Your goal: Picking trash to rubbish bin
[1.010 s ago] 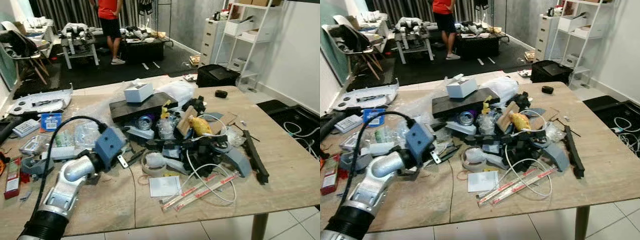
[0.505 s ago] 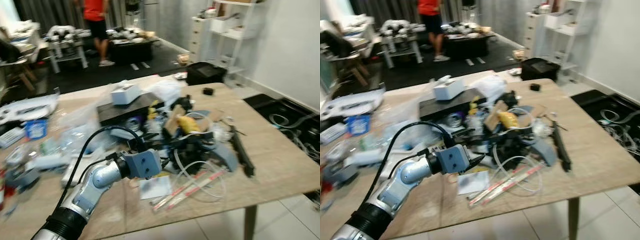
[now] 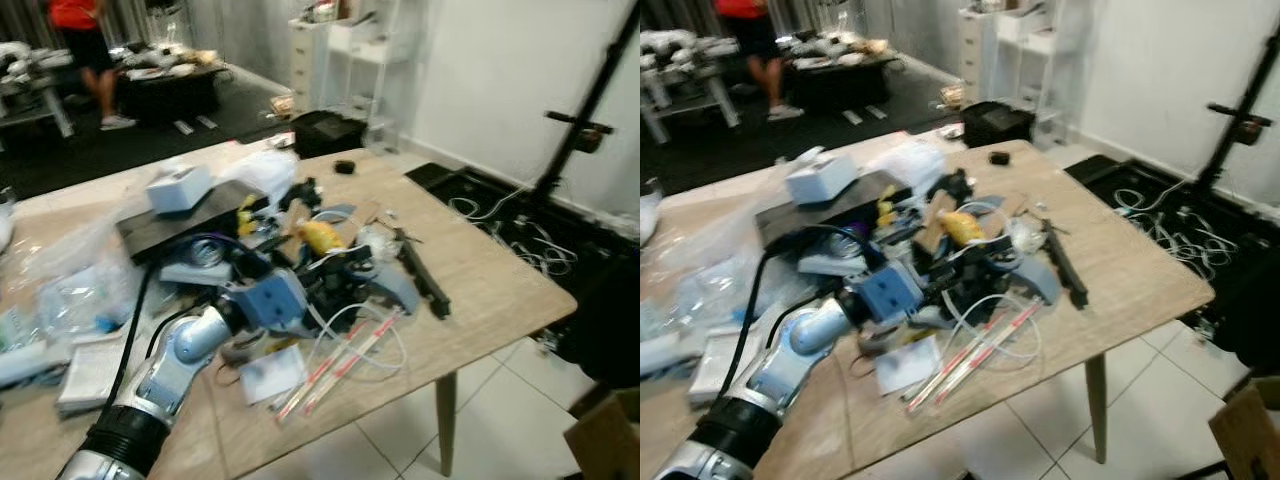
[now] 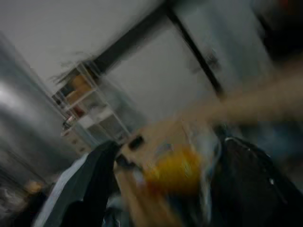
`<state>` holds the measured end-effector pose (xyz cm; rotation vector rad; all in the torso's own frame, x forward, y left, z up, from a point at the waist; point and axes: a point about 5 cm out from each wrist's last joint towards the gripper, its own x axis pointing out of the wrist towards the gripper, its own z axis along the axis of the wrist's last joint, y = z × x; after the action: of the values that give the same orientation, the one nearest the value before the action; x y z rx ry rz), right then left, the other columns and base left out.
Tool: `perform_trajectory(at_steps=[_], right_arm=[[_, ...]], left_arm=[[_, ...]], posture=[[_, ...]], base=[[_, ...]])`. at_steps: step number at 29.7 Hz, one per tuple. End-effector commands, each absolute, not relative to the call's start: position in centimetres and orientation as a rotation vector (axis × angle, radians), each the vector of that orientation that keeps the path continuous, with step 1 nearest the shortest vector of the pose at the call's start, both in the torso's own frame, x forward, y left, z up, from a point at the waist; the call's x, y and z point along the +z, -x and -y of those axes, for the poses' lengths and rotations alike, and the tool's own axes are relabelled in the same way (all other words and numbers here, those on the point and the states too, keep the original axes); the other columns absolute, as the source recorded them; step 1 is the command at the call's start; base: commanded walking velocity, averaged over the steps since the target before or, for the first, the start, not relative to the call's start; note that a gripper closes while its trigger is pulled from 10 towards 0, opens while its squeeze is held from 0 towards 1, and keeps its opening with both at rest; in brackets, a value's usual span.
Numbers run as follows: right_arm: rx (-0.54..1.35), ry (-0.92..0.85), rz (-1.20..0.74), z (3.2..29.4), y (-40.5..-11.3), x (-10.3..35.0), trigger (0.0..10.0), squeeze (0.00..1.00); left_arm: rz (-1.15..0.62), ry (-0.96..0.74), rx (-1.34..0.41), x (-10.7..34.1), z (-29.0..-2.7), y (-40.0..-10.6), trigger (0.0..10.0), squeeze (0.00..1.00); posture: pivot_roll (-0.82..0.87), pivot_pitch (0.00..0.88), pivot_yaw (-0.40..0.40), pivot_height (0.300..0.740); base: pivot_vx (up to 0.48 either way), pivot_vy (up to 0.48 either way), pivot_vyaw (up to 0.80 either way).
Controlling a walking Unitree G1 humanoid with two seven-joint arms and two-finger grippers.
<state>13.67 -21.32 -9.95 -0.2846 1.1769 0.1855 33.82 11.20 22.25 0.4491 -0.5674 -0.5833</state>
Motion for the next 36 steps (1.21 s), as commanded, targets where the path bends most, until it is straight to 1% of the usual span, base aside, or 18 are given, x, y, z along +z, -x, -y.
perform_trajectory(at_steps=[1,2,3,4,5,6,7,8,9,10,11,16,19,20,23,28,33,36], right_arm=[[0.182,0.276,-1.202,21.5,-13.0,-10.2,10.0,0.00],[0.183,0.276,-1.202,21.4,-13.0,-10.2,10.0,0.00],[0.183,0.276,-1.202,21.4,-13.0,-10.2,10.0,0.00],[0.183,0.276,-1.201,21.4,-13.0,-10.2,10.0,0.00],[0.183,0.276,-1.201,21.4,-13.0,-10.2,10.0,0.00],[0.178,0.268,-1.199,21.4,-13.0,-10.2,10.0,0.00],[0.176,0.266,-1.197,21.4,-13.0,-10.1,10.0,0.00],[0.176,0.266,-1.197,21.4,-13.0,-10.1,10.0,0.00],[0.176,0.265,-1.196,21.4,-13.0,-10.2,10.0,0.00],[0.176,0.265,-1.196,21.4,-13.0,-10.2,10.0,0.00],[0.176,0.267,-1.196,21.4,-13.0,-10.2,10.0,0.00],[0.179,0.270,-1.196,21.5,-13.0,-10.1,10.0,0.00],[0.182,0.272,-1.198,21.5,-13.0,-10.1,10.0,0.00],[0.182,0.272,-1.198,21.5,-13.0,-10.1,10.0,0.00],[0.189,0.275,-1.201,21.5,-13.0,-10.2,10.0,0.00],[0.191,0.275,-1.203,21.4,-12.9,-10.2,10.0,0.00],[0.193,0.276,-1.206,21.4,-12.8,-10.2,10.0,0.00],[0.194,0.277,-1.209,21.4,-12.7,-10.3,10.0,0.00]], left_arm=[[0.576,-0.315,-0.546,23.2,-12.5,-34.0,10.0,0.00],[0.575,-0.295,-0.536,23.3,-13.1,-34.0,10.0,0.00],[0.575,-0.295,-0.536,23.3,-13.1,-34.0,10.0,0.00],[0.566,-0.315,-0.529,23.1,-13.8,-34.0,10.0,0.00],[0.566,-0.315,-0.529,23.1,-13.8,-34.0,10.0,0.00],[0.549,-0.371,-0.541,22.7,-14.0,-33.8,10.0,0.00],[0.516,-0.476,-0.569,21.9,-14.1,-33.7,10.0,0.00],[0.516,-0.476,-0.569,21.9,-14.1,-33.7,10.0,0.00],[0.478,-0.567,-0.602,21.0,-14.3,-33.5,10.0,0.00],[0.478,-0.567,-0.602,21.0,-14.3,-33.5,10.0,0.00],[0.441,-0.618,-0.640,20.3,-14.5,-33.2,10.0,0.00],[0.376,-0.649,-0.712,19.7,-15.2,-32.7,10.0,0.00],[0.303,-0.719,-0.764,19.7,-16.4,-32.3,10.0,0.00],[0.303,-0.719,-0.764,19.7,-16.4,-32.3,10.0,0.00],[0.158,-0.859,-0.760,19.3,-18.8,-32.3,10.0,0.00],[0.096,-0.933,-0.735,19.3,-20.1,-32.3,10.0,0.00],[0.084,-0.929,-0.763,19.1,-19.8,-32.1,10.0,0.00],[0.051,-0.931,-0.816,18.2,-18.8,-31.8,10.0,0.00]], posture=[[-0.13,0.119,0.039,0.740],[-0.13,0.119,0.039,0.740],[-0.13,0.119,0.039,0.740],[-0.13,0.119,0.039,0.740],[-0.13,0.119,0.039,0.740],[-0.13,0.119,0.039,0.740],[-0.13,0.119,0.039,0.740],[-0.13,0.119,0.039,0.740],[-0.13,0.121,0.038,0.740],[-0.13,0.121,0.038,0.740],[-0.13,0.121,0.038,0.740],[-0.13,0.121,0.038,0.740],[-0.13,0.121,0.038,0.740],[-0.13,0.121,0.038,0.740],[-0.12,0.123,0.036,0.740],[-0.12,0.125,0.039,0.740],[-0.12,0.126,0.039,0.740],[-0.12,0.127,0.039,0.740]], base=[[0.000,0.000,-0.80],[0.000,0.000,-0.80],[0.000,0.000,-0.80],[0.000,0.000,-0.80],[0.000,0.000,-0.80],[0.000,0.000,-0.79],[0.000,0.000,0.00],[0.000,0.000,0.00],[0.000,0.000,0.00],[0.000,0.000,0.00],[0.000,0.000,0.00],[0.000,0.000,0.00],[0.000,0.000,0.00],[0.000,0.000,0.00],[0.000,0.000,0.00],[0.000,0.000,0.00],[0.000,0.000,0.00],[0.000,0.000,0.00]])
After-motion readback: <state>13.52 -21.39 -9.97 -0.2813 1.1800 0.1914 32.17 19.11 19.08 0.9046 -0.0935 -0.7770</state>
